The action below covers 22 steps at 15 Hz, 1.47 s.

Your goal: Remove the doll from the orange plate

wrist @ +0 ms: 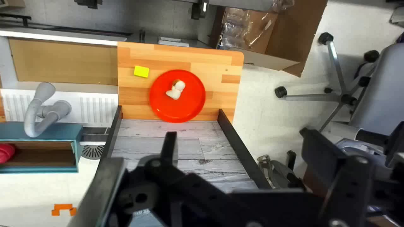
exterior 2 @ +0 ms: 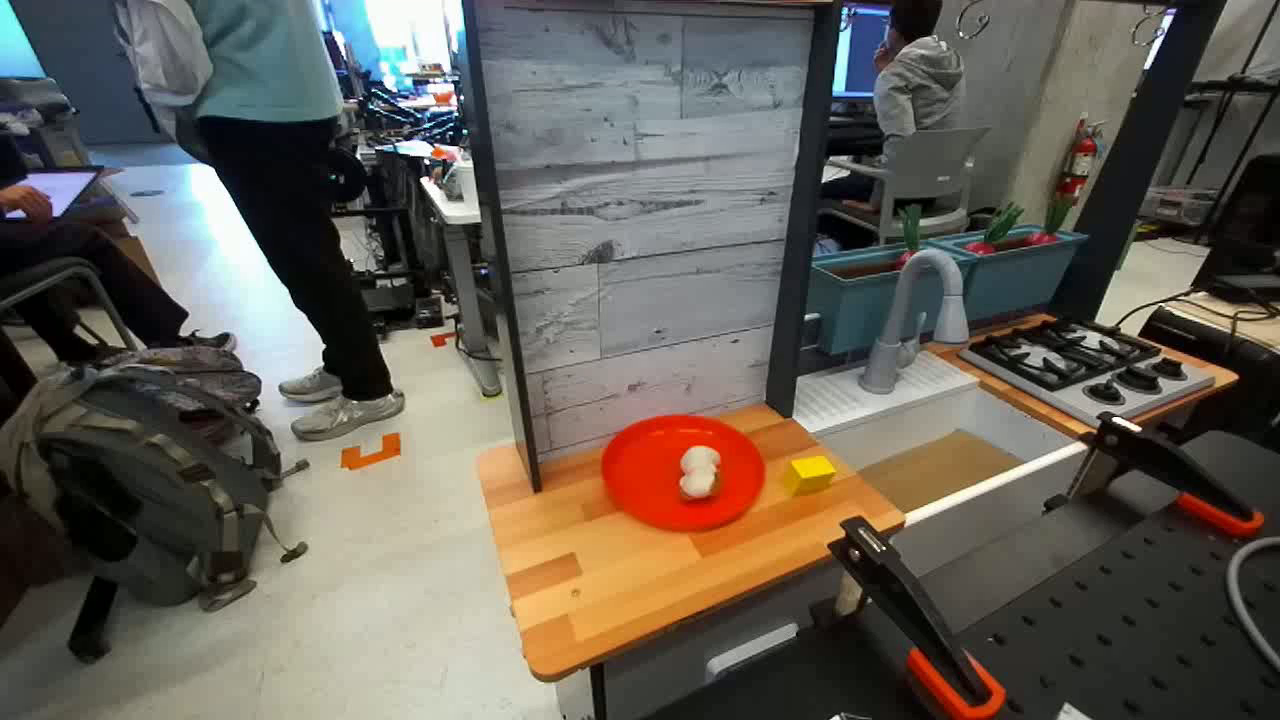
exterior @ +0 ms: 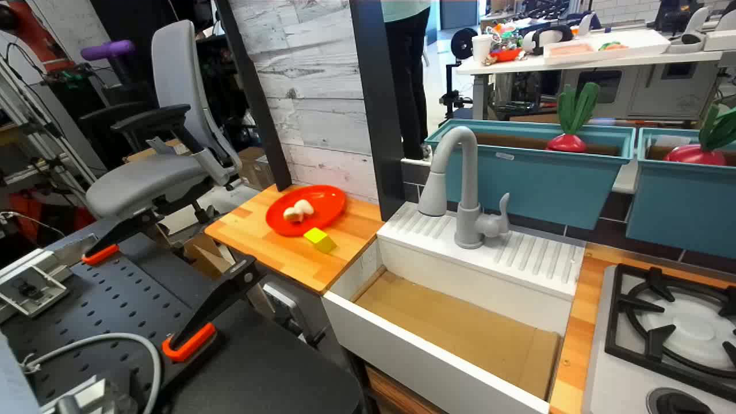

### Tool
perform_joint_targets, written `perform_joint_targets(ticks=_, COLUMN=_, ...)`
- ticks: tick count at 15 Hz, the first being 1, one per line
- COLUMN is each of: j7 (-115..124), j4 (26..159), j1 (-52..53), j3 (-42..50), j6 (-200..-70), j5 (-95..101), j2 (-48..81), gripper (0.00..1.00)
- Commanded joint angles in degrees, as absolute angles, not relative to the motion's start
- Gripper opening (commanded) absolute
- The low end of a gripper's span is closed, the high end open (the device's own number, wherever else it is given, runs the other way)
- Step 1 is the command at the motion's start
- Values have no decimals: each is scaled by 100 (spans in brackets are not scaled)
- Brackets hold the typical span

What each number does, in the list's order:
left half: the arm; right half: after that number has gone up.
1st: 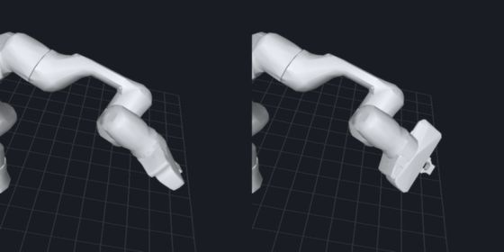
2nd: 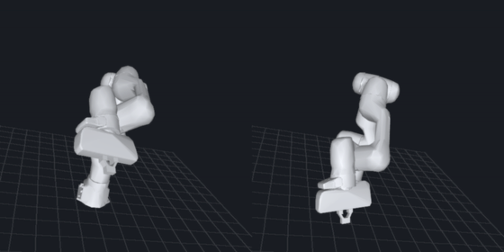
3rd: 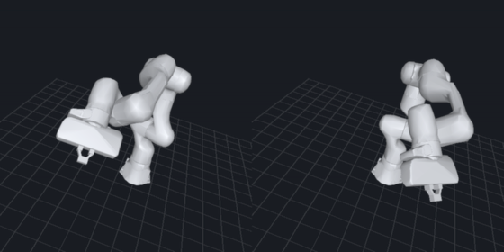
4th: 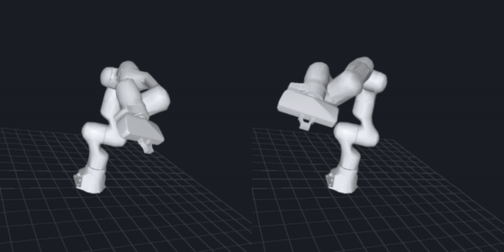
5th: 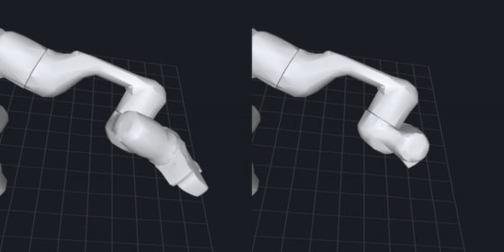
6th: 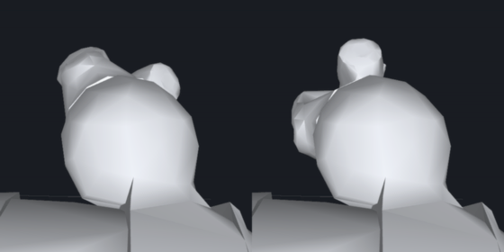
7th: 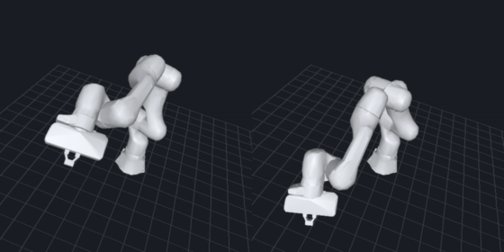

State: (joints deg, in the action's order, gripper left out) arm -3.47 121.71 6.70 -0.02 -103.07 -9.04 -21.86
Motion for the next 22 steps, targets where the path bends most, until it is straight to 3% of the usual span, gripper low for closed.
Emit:
perform_joint_targets(ticks=1, j7=-372, j4=12151, j1=575, j3=-82, j6=-10290, j5=-935, j2=-2182, gripper=100)
perform_joint_targets(ticks=10, j7=-263, j4=12047, j1=423, j3=-147, j6=-11948, j5=-517, j2=-329, gripper=100)
perform_joint_targets(ticks=22, j7=-222, j4=11860, j1=520, j3=-344, j6=-13082, j5=-257, j2=1955, gripper=100)
